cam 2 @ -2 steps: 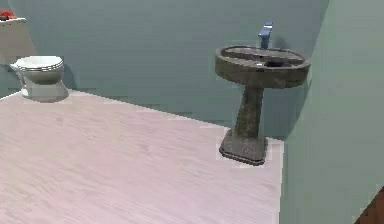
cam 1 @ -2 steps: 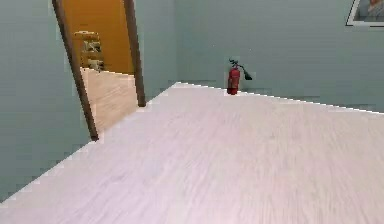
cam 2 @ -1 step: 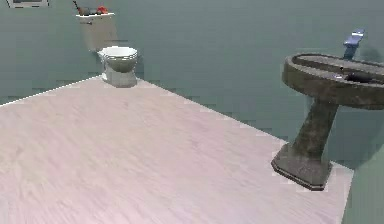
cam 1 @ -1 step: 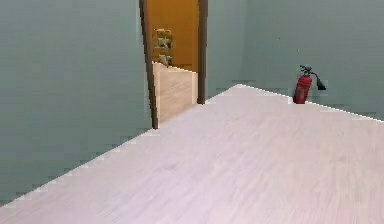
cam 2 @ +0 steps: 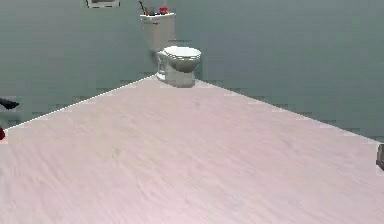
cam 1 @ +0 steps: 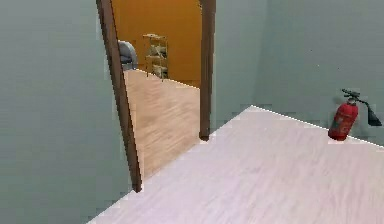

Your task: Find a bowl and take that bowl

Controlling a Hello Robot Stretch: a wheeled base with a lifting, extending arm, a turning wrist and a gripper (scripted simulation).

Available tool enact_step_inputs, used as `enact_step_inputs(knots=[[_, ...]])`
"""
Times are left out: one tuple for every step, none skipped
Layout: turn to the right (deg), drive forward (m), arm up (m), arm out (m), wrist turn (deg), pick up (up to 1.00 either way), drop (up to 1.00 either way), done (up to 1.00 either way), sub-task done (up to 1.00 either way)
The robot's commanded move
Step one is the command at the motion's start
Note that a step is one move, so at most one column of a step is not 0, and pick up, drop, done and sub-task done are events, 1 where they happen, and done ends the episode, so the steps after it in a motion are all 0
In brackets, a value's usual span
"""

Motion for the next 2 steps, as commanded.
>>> enact_step_inputs(knots=[[0.0, 1.00, 0.00, 0.00, 0.0, 0.00, 0.00, 0.00, 0.00], [-6.0, 0.00, 0.00, 0.00, 0.0, 0.00, 0.00, 0.00, 0.00]])
